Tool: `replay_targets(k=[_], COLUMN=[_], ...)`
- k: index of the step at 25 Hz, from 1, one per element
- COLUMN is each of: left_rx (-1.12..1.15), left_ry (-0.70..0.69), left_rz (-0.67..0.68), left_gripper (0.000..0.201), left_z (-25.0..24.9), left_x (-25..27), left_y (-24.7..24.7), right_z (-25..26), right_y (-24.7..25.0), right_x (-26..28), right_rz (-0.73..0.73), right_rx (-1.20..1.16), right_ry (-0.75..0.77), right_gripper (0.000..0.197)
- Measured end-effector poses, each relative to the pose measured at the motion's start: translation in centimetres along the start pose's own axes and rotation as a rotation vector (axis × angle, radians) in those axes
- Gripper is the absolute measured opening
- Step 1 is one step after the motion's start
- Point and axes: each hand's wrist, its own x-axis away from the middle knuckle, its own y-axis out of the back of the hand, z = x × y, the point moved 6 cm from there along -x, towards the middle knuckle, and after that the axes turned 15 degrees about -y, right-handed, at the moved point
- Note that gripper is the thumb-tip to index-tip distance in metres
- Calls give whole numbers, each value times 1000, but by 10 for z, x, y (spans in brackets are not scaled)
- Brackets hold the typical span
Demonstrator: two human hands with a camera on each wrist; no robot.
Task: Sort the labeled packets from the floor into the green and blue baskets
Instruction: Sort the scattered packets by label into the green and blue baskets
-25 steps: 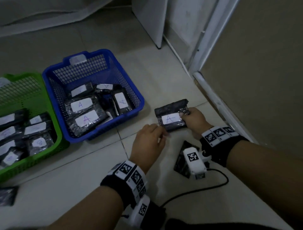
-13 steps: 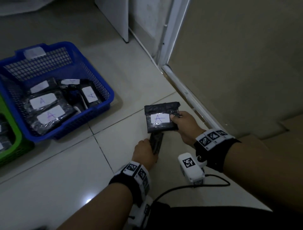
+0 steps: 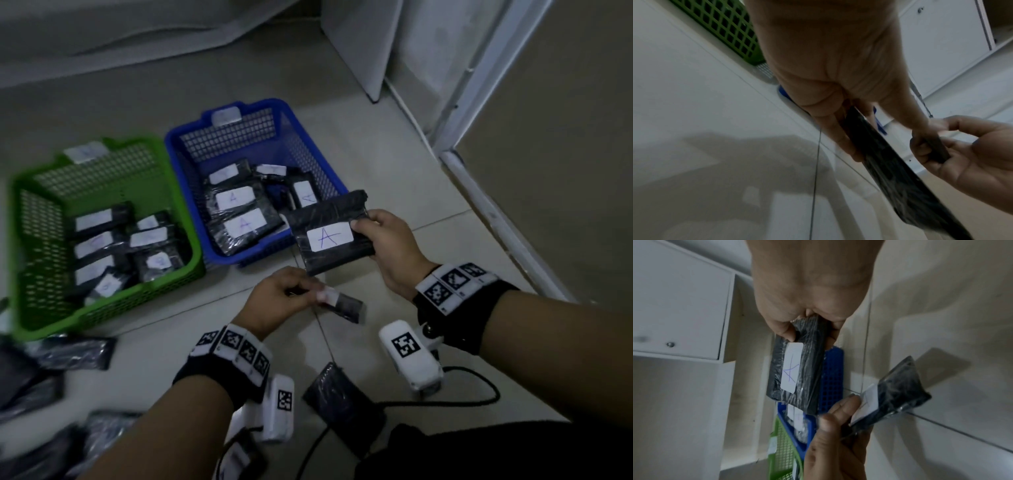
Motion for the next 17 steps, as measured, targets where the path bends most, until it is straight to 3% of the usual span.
replay_targets(k=[5, 11, 17], left_rx=[189, 255, 337], left_ry=[-15, -30, 0], left_rz=[-217, -446, -748], left_gripper=[23, 49, 40], left_z=[-10, -6, 2], left_x=[6, 13, 11], left_y=[53, 113, 145], right_z=[36, 46, 51], right_y=[-57, -101, -118], right_x=[-2, -22, -41], right_rz=[84, 203, 215], right_rx=[-3, -114, -131], right_ry=[117, 50, 15], right_gripper=[12, 8, 18])
